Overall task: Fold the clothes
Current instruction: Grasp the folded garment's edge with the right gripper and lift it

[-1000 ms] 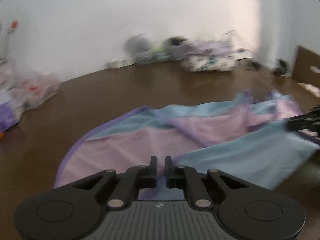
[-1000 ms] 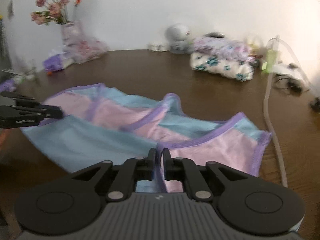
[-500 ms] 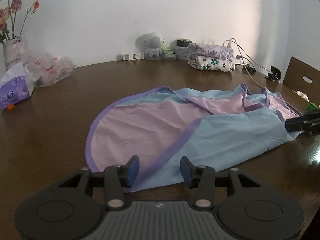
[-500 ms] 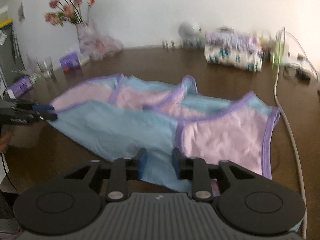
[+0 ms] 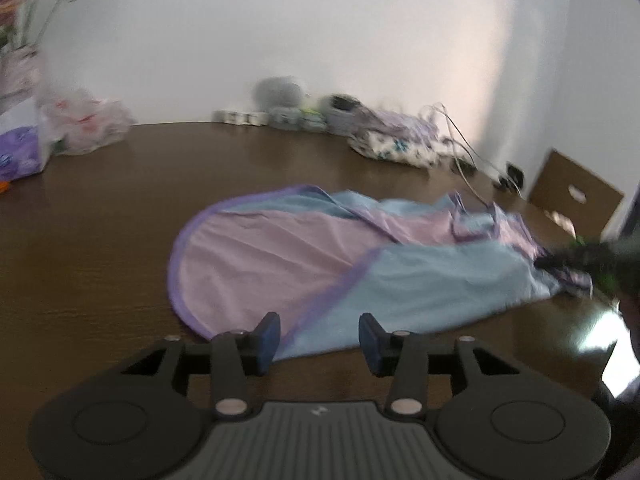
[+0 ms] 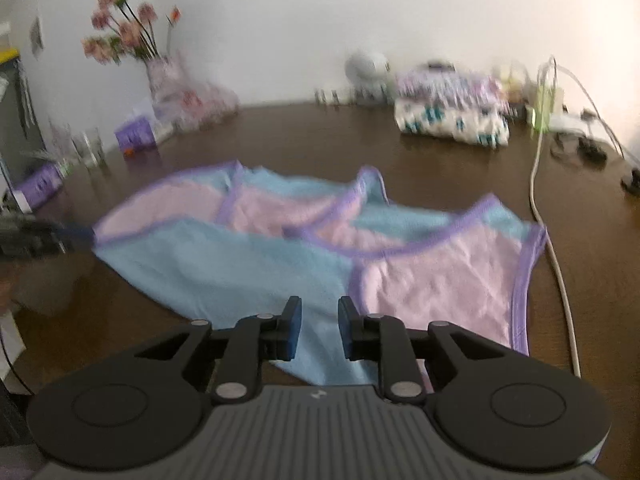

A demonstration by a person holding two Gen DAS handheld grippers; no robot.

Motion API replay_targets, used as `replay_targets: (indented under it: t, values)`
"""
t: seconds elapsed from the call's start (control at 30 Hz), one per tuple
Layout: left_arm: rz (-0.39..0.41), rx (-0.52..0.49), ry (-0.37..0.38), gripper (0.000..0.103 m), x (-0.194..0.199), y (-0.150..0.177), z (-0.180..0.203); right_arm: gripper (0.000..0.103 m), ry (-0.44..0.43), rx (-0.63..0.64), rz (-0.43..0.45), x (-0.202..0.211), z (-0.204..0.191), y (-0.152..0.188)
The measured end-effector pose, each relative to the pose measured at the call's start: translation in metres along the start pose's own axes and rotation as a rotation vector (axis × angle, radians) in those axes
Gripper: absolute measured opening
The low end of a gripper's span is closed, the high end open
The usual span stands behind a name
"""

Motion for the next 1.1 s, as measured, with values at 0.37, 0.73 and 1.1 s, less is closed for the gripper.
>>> replay_targets:
  t: [0.37,0.73,1.1]
  values:
    - [0.016,-0.002,-0.040,0.001,-0.013,-0.009,-0.011,0.021,0.047,-0.058,-0.019,-0.024,0.012,-0.009]
    - [0.005,0.062,-0.140,0.025,-0.010,-0.015,-0.011,0.002,0.088,-0.131,0.021,-0.029,0.028,-0.013]
    - [-0.042,0.046,-0.040,0.047,-0.048,-0.065,0.028,0.028,0.019,-0.153,0.064,-0.017,0.034,-0.019]
Point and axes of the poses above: each gripper's, at about its wrist camera, not at the fingertips, and x roughly against the way its jaws point, z to its right, y to its underside, the point moved 1 cm from there along -x, roughly the way its jaws point, and after that the axes turned 10 degrees about -z, right-handed, at the moved point
